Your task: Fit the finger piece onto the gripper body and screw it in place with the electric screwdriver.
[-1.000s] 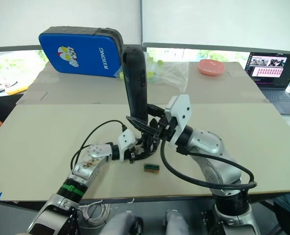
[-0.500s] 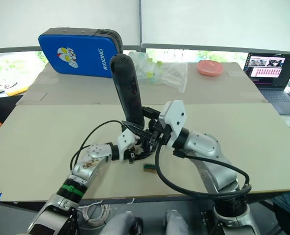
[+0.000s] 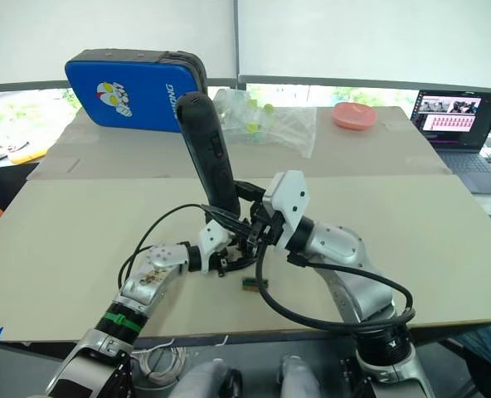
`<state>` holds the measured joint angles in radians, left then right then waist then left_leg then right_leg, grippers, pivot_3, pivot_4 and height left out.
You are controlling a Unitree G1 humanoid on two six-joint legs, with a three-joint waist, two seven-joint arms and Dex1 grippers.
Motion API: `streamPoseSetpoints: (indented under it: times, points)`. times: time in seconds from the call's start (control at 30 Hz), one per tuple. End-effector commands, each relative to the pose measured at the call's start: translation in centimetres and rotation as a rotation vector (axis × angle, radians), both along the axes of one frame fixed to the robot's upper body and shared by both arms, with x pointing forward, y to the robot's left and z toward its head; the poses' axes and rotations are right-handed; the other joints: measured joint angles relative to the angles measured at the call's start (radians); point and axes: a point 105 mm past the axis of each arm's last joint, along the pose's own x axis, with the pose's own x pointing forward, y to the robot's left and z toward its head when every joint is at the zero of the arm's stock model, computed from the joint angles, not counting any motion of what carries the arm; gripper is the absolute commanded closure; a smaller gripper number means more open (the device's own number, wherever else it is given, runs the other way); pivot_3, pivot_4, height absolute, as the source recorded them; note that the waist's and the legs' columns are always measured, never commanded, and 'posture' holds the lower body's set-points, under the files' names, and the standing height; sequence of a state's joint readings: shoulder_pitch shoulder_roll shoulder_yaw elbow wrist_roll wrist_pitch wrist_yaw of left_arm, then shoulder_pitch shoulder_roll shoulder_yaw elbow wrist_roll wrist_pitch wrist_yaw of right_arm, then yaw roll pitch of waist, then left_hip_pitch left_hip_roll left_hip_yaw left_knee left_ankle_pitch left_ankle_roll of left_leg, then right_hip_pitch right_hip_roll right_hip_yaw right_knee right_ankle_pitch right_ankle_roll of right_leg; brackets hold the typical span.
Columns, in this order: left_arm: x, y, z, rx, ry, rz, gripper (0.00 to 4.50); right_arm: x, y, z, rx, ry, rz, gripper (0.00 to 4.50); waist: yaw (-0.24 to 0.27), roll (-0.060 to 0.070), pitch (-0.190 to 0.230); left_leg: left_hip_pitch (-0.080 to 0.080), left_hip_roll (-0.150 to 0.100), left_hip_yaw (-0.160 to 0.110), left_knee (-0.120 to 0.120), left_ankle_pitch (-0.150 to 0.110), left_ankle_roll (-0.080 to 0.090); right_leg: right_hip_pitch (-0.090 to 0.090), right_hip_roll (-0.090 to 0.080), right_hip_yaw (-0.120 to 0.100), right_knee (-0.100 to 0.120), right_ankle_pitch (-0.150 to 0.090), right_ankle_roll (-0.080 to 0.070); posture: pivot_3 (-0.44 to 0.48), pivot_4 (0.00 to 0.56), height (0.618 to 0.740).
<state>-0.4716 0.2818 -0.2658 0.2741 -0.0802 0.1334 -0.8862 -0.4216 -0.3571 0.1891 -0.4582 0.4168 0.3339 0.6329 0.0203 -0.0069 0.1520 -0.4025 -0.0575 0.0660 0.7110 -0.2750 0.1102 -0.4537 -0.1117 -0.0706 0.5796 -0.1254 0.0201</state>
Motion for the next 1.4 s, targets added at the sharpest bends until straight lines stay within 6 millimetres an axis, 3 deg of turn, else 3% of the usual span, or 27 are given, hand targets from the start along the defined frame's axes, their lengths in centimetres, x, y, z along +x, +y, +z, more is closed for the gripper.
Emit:
streamPoseSetpoints:
  times: [0.03,0.63,0.93,1.4]
  points:
    - [-0.5,-0.1,-0.3,0.012,0.015,-0.024,2.23,1.4,-0.3,-3.6,-0.096,0.117,-0.049,2.62,0.000,0.000,0.000,0.000,0.000,0.000,0.000,0.000,0.000,0.000,0.000,0.000,0.000,0.000,0.000,0.000,0.150,0.740]
    - [-0.4,0.1,-0.1,0.019,0.013,-0.026,2.23,1.3,0.6,-4.4,-0.139,0.104,-0.025,2.62,-0.006,0.001,-0.002,0.002,0.000,0.000,-0.001,0.000,0.000,0.002,0.000,0.000,0.000,-0.002,0.004,0.000,0.150,0.740]
    - [-0.7,0.2,-0.3,0.021,0.021,-0.029,2.23,1.9,-0.2,-3.3,0.006,0.196,-0.068,2.62,-0.007,0.001,-0.002,0.001,0.000,0.000,-0.003,0.000,0.000,0.000,0.000,0.001,0.000,-0.002,0.002,0.000,0.150,0.740]
    - [-0.6,0.4,-0.1,0.020,0.023,-0.030,2.23,2.3,-0.4,-5.3,-0.107,0.176,-0.116,2.62,-0.008,0.001,-0.002,0.003,0.000,0.000,-0.009,0.001,-0.002,0.000,-0.001,0.001,-0.001,-0.004,0.002,0.000,0.150,0.740]
